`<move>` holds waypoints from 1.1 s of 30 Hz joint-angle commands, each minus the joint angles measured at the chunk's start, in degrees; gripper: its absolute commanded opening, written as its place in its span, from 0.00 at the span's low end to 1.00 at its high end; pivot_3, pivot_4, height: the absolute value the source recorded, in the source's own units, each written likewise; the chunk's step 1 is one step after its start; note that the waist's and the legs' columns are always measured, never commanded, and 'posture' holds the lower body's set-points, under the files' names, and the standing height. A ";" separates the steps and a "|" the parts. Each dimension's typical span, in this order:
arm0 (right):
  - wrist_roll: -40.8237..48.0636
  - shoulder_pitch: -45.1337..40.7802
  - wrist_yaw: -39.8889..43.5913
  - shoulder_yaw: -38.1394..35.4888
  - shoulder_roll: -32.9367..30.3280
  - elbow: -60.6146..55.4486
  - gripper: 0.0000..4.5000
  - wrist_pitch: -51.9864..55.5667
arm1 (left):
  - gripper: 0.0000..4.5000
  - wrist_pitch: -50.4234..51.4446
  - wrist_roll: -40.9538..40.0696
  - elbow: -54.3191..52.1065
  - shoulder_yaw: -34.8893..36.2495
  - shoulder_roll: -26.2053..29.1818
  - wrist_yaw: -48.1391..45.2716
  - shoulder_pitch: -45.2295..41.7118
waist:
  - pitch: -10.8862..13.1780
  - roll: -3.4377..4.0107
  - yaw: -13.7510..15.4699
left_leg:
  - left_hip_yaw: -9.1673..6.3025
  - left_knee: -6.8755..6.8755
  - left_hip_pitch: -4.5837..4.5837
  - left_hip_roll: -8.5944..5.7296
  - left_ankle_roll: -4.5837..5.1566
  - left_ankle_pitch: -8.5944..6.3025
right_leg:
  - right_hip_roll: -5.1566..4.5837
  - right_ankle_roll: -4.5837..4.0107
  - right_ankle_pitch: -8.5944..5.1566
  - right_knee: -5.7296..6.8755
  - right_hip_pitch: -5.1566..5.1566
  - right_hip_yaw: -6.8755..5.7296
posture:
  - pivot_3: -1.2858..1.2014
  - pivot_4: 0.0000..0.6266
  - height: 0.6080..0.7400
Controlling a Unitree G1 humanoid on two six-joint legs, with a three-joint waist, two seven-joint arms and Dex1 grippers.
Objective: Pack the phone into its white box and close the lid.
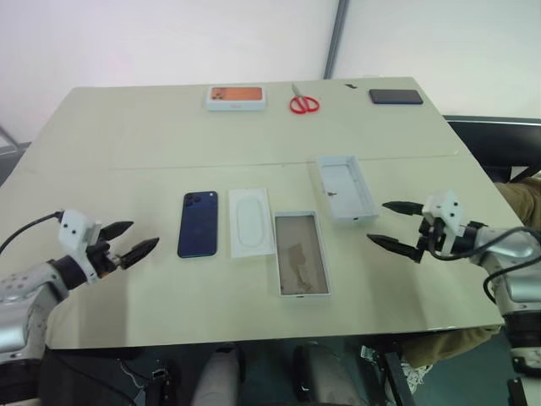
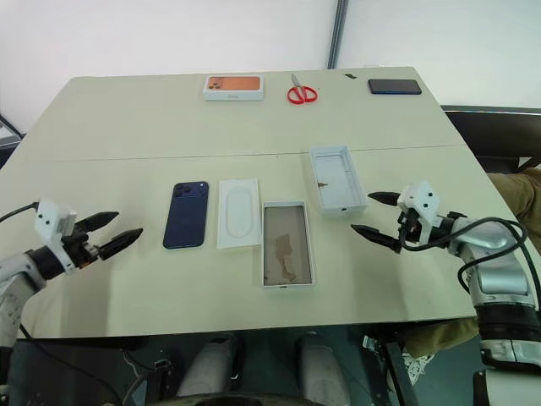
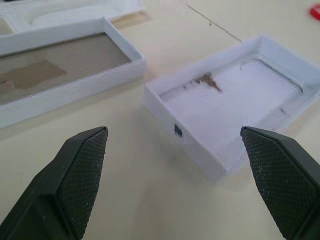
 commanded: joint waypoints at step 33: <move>-1.82 -7.14 -2.53 7.45 8.03 -4.17 0.99 -0.10 | 0.94 54.97 -20.93 5.57 0.15 -20.33 31.11 -24.08 | -0.09 0.04 -0.03 | -0.10 0.07 0.14 -0.12 -0.04 0.02 | -0.02 0.02 0.00 0.22 0.07 -0.01 | 0.52 0.24 1.00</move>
